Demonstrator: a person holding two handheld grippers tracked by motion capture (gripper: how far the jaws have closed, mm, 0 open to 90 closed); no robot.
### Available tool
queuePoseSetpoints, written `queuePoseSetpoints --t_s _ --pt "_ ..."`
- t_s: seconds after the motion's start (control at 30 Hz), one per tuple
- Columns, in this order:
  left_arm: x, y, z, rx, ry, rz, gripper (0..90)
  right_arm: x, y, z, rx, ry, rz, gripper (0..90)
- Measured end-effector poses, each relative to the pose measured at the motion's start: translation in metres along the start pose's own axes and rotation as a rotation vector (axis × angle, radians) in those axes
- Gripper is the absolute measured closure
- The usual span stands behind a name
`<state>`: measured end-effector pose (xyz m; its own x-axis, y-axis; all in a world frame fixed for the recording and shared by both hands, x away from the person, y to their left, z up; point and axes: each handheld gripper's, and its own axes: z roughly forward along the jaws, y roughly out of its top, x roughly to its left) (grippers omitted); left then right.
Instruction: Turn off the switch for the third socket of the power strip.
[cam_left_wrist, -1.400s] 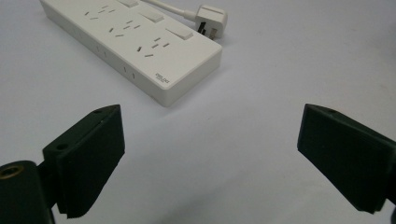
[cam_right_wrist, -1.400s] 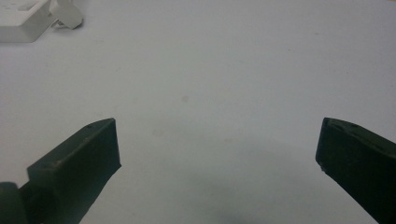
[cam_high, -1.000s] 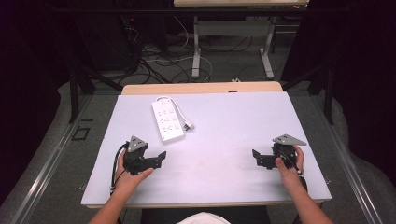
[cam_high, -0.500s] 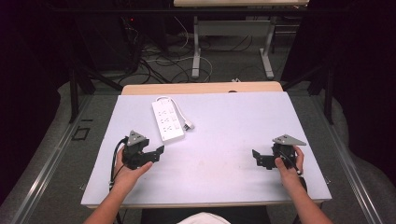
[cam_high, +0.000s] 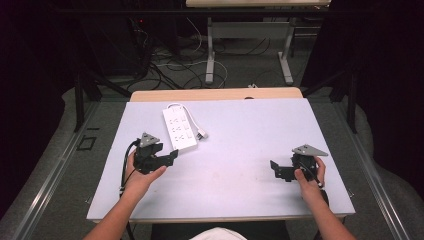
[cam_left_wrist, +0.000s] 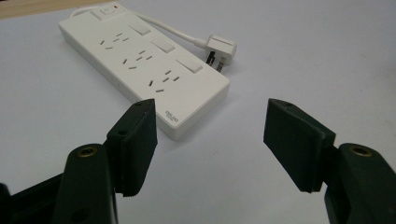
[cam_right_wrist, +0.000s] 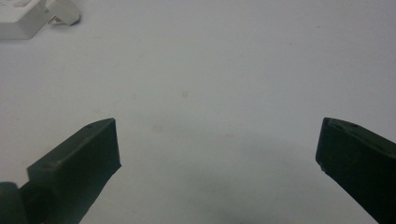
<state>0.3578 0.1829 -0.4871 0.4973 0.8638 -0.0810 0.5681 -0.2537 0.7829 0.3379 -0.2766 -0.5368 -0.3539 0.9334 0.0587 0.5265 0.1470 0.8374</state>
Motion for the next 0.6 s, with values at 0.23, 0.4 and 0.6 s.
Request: queuePoseSetpoints --t_s 0.23,0.4,0.6 --pt "0.001 0.010 0.002 0.010 0.003 -0.010 35.4 -0.001 0.000 0.000 0.002 0.001 0.000 0.0" --pt "0.002 0.015 0.004 0.016 0.002 -0.008 35.4 0.000 0.000 0.001 0.001 0.001 -0.001 0.0" --pt "0.000 0.023 0.004 0.030 -0.004 -0.014 35.4 0.000 -0.001 0.001 0.001 0.002 -0.003 0.0"
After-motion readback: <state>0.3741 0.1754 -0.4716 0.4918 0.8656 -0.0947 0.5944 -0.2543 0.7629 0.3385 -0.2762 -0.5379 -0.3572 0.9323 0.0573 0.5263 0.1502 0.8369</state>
